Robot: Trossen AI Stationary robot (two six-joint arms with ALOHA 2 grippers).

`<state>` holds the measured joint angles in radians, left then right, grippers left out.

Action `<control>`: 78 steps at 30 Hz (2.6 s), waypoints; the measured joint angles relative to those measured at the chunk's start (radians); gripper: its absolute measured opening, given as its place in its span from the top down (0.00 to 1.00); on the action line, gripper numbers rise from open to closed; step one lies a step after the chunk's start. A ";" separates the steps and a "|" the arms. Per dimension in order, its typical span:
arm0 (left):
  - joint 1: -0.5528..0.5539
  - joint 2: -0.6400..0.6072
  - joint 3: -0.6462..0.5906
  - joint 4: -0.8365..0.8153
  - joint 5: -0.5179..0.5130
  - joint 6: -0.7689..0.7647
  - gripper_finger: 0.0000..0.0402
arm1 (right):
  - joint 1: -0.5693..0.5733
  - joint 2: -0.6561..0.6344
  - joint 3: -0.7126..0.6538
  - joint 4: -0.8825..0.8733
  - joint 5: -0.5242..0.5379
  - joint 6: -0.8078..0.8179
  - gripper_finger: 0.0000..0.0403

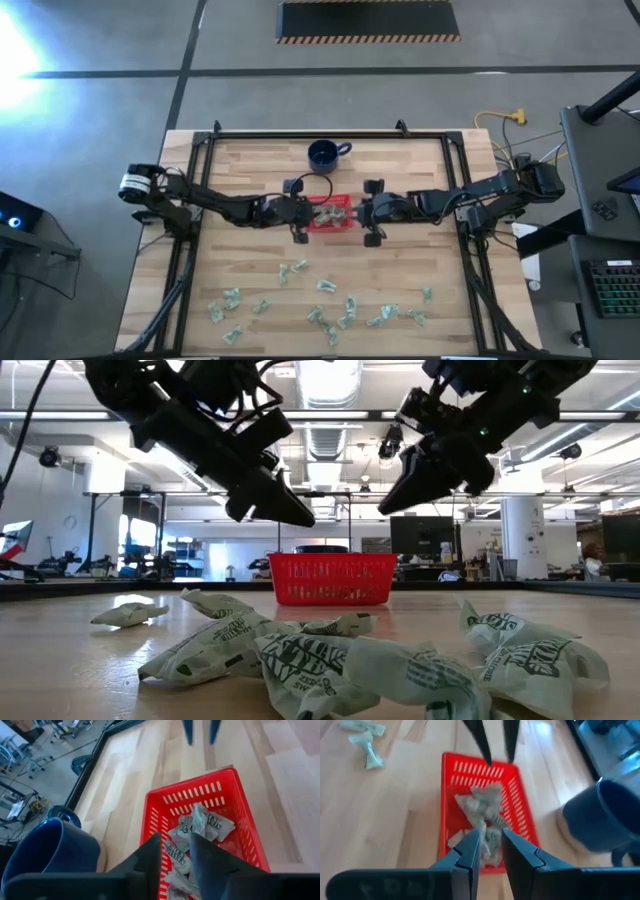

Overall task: Pick and place items into bin
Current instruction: Put the stevia packet into the red bin

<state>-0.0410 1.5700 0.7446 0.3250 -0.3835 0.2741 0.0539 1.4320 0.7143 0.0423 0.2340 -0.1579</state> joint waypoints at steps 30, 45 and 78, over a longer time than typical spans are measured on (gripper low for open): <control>0.000 -0.020 -0.003 -0.028 -0.003 -0.003 0.65 | 0.609 -0.219 0.000 -0.725 -0.160 1.075 0.83; -0.005 -0.020 -0.012 -0.028 -0.003 -0.007 0.65 | 0.849 -0.073 0.000 -0.721 -0.160 1.521 0.72; -0.006 -0.020 -0.014 -0.027 -0.002 -0.008 0.65 | 0.852 0.038 -0.024 -0.692 -0.219 1.673 0.55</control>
<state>-0.0471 1.5497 0.7303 0.2981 -0.3859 0.2661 0.9057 1.4702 0.6901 -0.6494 0.0148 1.5150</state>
